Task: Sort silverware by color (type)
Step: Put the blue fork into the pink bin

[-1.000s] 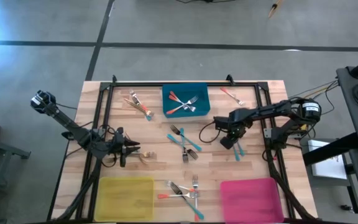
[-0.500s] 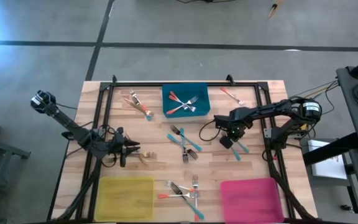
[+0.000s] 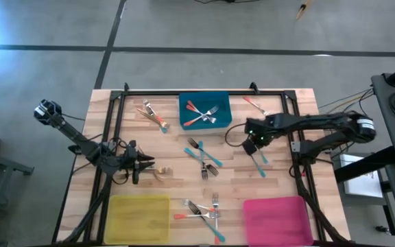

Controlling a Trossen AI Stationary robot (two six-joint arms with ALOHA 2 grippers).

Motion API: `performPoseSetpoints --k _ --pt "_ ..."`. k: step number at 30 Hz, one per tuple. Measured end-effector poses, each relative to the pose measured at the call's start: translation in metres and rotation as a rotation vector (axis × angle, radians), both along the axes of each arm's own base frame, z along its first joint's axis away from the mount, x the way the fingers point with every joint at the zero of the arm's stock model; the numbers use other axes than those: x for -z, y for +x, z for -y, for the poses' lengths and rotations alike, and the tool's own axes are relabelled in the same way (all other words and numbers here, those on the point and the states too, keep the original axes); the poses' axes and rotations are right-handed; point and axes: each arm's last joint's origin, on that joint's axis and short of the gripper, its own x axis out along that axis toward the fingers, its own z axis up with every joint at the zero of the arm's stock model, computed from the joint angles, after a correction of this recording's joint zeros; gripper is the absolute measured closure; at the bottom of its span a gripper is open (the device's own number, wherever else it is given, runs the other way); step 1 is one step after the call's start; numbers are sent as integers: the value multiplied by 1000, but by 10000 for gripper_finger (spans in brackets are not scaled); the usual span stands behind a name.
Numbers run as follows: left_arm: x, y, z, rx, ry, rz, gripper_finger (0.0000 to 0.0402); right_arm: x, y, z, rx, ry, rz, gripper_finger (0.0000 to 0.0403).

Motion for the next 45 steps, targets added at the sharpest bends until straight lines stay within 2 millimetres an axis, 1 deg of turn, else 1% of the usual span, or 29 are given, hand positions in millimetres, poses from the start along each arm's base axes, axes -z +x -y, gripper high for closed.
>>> performPoseSetpoints --k 4,7,12,16,19,25,28,31,35,39,42,45 --pt "0 0 0 0 0 0 325 -21 -4 -12 -121 -5 163 394" --pt "0 0 0 0 0 0 325 -36 -5 -26 -266 11 306 394" --pt "0 0 0 0 0 0 325 -53 -7 -59 -461 45 471 394" --pt "0 0 0 0 0 0 325 -55 -13 -91 -622 91 488 394" --pt "0 0 0 0 0 0 325 -54 -19 -115 -737 129 473 394" --pt "0 0 0 0 0 0 325 -43 -34 -163 -906 215 388 394" --pt "0 0 0 0 0 0 325 -35 -41 -182 -975 232 330 394" --pt "0 0 0 0 0 0 325 -25 -46 -197 -1013 238 266 394" --pt "0 0 0 0 0 0 325 -9 -45 -209 -1026 228 177 386" --pt "0 0 0 0 0 0 325 5 -41 -214 -1017 230 105 358" --pt "0 0 0 0 -1 1 325 10 -40 -215 -1037 232 79 332" --pt "0 0 0 0 0 0 325 10 -40 -216 -1039 232 78 308"
